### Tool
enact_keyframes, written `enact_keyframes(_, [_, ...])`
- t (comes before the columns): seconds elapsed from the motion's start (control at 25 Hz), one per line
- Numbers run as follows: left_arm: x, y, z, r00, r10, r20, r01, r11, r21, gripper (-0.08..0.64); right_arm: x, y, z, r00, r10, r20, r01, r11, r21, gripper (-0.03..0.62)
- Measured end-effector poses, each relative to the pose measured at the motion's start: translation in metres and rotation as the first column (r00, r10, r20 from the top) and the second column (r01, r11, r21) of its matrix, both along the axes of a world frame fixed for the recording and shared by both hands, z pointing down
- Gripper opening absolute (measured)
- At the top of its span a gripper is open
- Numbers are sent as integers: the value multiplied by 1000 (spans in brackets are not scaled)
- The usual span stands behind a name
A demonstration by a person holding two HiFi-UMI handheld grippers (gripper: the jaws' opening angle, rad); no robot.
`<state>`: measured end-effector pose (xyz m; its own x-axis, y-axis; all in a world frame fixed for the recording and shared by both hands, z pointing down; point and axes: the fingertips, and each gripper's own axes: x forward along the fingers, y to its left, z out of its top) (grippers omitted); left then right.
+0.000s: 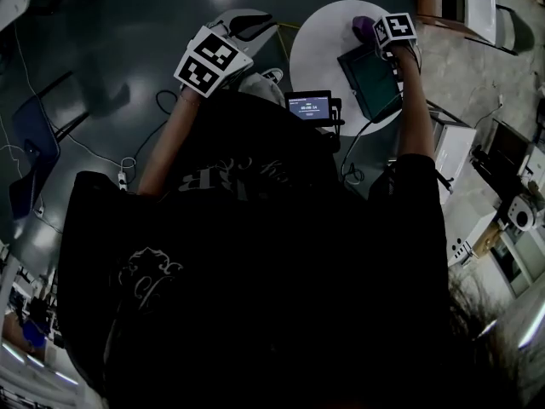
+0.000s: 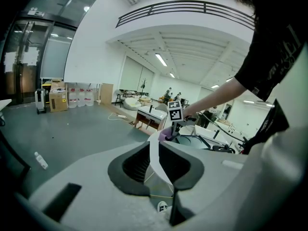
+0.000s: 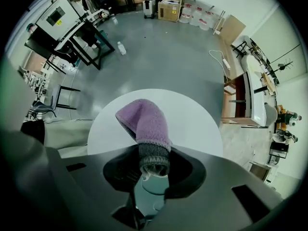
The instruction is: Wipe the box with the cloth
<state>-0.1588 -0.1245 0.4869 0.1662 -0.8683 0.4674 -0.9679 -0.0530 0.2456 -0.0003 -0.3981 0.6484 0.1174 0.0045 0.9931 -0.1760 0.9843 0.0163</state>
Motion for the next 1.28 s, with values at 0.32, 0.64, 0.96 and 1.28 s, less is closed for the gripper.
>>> enact_keyframes(0.32, [-10, -3, -9, 1000, 23, 0, -23, 999, 22, 66, 12, 31, 2, 1000, 26, -9, -27, 999, -40, 101])
enact_keyframes(0.64, [-19, 27, -12, 996, 88, 16, -88, 995, 43, 66, 17, 98, 8, 996, 91, 10, -91, 993, -70, 100])
enact_keyframes(0.96, [-53, 93, -4, 984, 176, 40, -178, 981, 76, 66, -5, 198, 15, 965, 255, 69, -249, 965, -86, 101])
enact_keyframes(1.28, [-47, 123, -8, 954, 293, 59, -298, 950, 97, 66, -14, 264, -22, 866, 396, 305, -382, 918, -108, 101])
